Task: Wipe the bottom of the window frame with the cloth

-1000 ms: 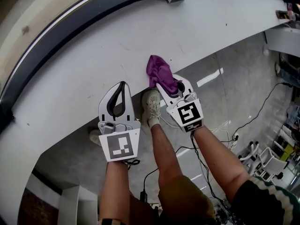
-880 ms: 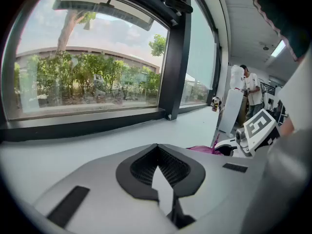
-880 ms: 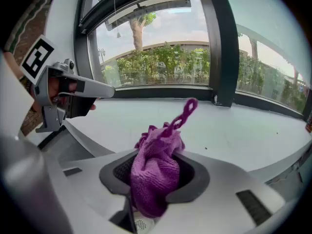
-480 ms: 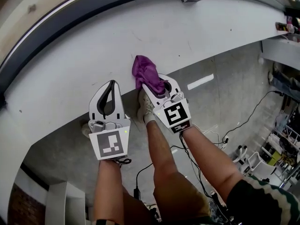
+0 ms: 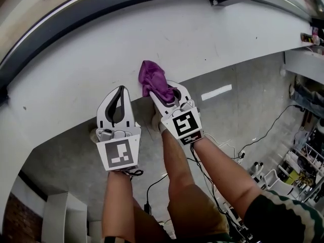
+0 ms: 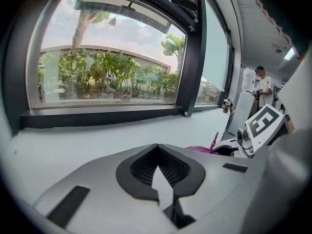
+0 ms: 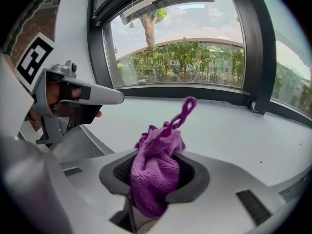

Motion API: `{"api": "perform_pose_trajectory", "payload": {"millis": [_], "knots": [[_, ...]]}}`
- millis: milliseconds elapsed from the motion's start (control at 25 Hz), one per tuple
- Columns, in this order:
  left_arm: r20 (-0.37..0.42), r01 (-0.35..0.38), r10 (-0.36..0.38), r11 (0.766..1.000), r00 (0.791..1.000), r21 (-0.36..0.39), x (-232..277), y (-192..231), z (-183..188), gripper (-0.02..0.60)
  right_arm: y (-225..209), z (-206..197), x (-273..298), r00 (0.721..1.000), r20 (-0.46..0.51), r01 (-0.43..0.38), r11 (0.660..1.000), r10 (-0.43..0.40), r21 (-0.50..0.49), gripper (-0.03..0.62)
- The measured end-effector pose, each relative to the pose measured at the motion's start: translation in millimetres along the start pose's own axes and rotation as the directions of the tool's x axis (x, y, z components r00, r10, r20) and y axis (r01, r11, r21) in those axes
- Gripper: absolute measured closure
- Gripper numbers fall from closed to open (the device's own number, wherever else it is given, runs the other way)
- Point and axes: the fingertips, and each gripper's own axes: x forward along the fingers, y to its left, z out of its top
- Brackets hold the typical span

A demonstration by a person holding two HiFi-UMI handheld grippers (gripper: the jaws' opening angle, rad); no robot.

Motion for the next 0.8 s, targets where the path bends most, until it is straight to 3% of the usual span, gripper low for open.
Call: {"api": "perform_pose_trajectory", "payload": {"millis": [800], "knots": [[-0.007, -0.117, 0.117, 0.990, 0.993, -0.085, -65, 96, -29, 0.577, 106, 31, 47, 0.994, -0.045, -0.103, 0.990, 0.099, -0.091, 0.441]]}}
